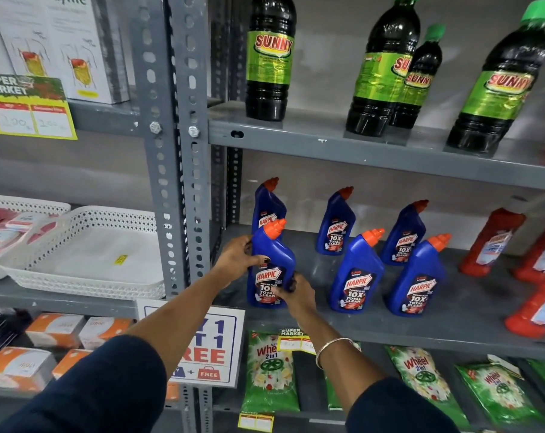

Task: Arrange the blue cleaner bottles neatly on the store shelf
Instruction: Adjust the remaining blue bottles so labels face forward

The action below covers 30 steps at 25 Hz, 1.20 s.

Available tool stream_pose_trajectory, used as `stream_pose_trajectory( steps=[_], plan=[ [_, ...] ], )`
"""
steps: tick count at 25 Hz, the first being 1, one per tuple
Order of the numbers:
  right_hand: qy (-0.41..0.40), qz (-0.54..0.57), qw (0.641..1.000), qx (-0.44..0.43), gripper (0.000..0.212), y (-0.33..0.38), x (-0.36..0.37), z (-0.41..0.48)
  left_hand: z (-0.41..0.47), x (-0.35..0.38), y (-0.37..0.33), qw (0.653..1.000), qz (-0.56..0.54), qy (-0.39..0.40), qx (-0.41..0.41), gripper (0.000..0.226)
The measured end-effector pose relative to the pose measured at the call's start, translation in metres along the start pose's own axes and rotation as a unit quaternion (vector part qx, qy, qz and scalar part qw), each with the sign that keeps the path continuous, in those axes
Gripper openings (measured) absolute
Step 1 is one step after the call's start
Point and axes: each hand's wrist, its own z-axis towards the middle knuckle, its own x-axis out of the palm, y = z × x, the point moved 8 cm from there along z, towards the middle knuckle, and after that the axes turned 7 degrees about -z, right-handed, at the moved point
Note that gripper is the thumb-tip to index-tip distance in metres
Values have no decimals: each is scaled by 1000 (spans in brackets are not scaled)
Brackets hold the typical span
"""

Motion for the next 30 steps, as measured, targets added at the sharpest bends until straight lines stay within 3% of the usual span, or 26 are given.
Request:
stream_pose_trajectory(
  steps=[8, 12, 14, 17, 19, 21, 22, 23, 26, 28, 30],
  plan=[
    [-10, 8, 1000, 10, 44, 3, 6, -2, 3, -6, 3, 1000, 13, 7, 3, 37],
    [-2, 29, 999, 12, 50, 3, 3, -6, 3, -8, 3, 999, 27, 20, 7, 63],
    [-66, 75, 995, 6, 55, -3, -15, -13, 2, -9, -7, 999, 35, -14, 39, 80],
    [-240, 42, 970, -21, 39, -14, -67, -32, -9, -7, -41, 983, 37, -116, 139, 86],
    [-323, -2, 946, -19, 33, -23, -105, -44, -20, 14, -67, 948, 129, -142, 256, 85],
    [-363, -14, 932, -4, 34, -41, -143, -45, -32, 53, -86, 891, 241, -135, 361, 78],
    [-355, -11, 935, 2, 38, -51, -159, -40, -34, 76, -89, 872, 270, -121, 391, 74],
    [-326, 0, 945, 6, 44, -62, -172, -31, -36, 101, -93, 874, 268, -87, 395, 70],
    [-154, 13, 988, 18, 58, -84, -180, 7, -15, 158, -77, 952, 169, 47, 249, 61],
    [-40, 13, 999, -1, 48, -90, -173, 25, 9, 177, -57, 977, 134, 63, 152, 55],
    [18, 42, 999, -29, 35, -91, -166, 33, 23, 180, -42, 982, 147, 30, 114, 49]
  ],
)
